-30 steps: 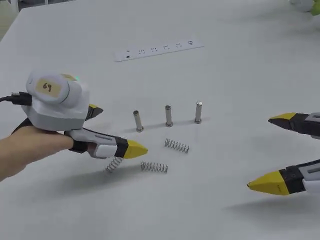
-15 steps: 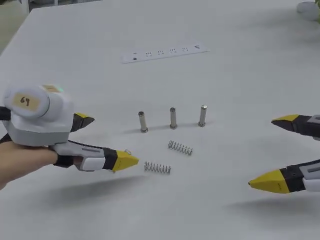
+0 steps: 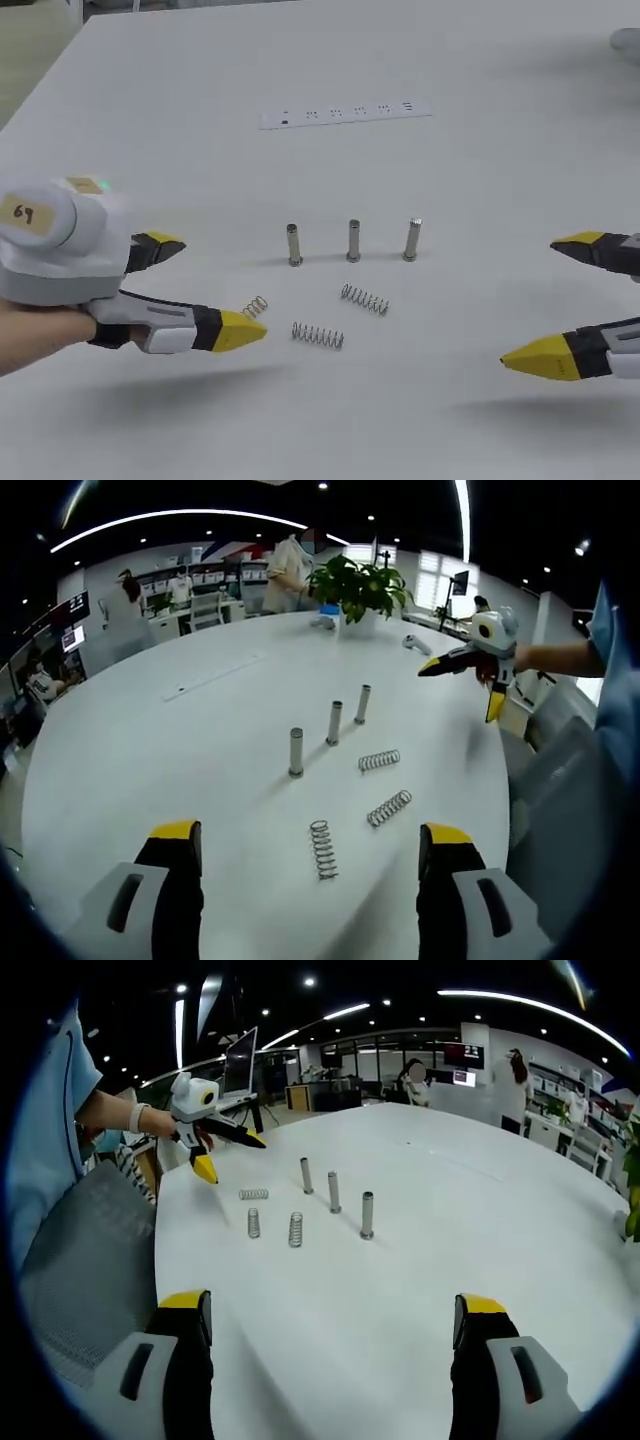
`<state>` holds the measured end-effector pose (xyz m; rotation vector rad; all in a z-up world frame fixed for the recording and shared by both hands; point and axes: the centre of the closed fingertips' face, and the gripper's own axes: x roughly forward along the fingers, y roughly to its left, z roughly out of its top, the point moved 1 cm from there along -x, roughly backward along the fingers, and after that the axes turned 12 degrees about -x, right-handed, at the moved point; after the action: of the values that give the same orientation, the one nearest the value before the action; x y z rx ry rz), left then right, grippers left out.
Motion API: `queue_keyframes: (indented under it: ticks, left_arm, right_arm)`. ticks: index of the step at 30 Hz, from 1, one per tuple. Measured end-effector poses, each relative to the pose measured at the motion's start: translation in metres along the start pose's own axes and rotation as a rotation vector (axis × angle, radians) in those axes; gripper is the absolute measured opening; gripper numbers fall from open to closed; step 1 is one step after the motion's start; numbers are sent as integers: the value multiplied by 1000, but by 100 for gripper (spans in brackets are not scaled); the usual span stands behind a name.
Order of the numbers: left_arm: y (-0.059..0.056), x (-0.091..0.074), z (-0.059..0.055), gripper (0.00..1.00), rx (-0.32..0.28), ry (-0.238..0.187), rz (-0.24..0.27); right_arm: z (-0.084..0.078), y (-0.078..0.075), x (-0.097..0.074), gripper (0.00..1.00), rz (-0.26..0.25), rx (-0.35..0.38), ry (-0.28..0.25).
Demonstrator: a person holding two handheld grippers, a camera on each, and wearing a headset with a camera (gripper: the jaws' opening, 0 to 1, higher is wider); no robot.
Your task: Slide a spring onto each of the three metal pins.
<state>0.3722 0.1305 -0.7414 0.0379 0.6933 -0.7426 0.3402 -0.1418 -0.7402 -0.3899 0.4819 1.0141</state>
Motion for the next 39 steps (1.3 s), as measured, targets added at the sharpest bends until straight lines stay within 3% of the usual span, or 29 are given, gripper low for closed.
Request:
queue_keyframes:
  ticks: [10,16,23,24,28,32,35,39]
  left_arm:
    - [-1,-7,-6,85,-34,-13,14]
    - [-3,-11,-14,78,-30,-7,21]
    - [0,-13,-18,63,-18,-84,40]
    - [0,-13,-17,62,-22,-110,34]
    - [-2,-13,-22,58,-26,-138,17]
    - [-5,-9,-34,53,-19,-121,-12]
    - [-9,-7,-42,48,32,-97,-36]
    - [-9,-4,-45,38,58,-100,-50]
  right_arm:
    - [6,-2,0,100,12,-23,3]
    - [8,-3,0,100,15,-29,3]
    - [8,-1,1,100,22,-27,9]
    - [7,-1,1,100,24,-25,9]
    - [7,1,1,100,26,-22,14]
    - [8,2,2,100,28,-20,15]
    - [9,3,3,100,30,-21,17]
    - [9,4,2,100,30,-19,20]
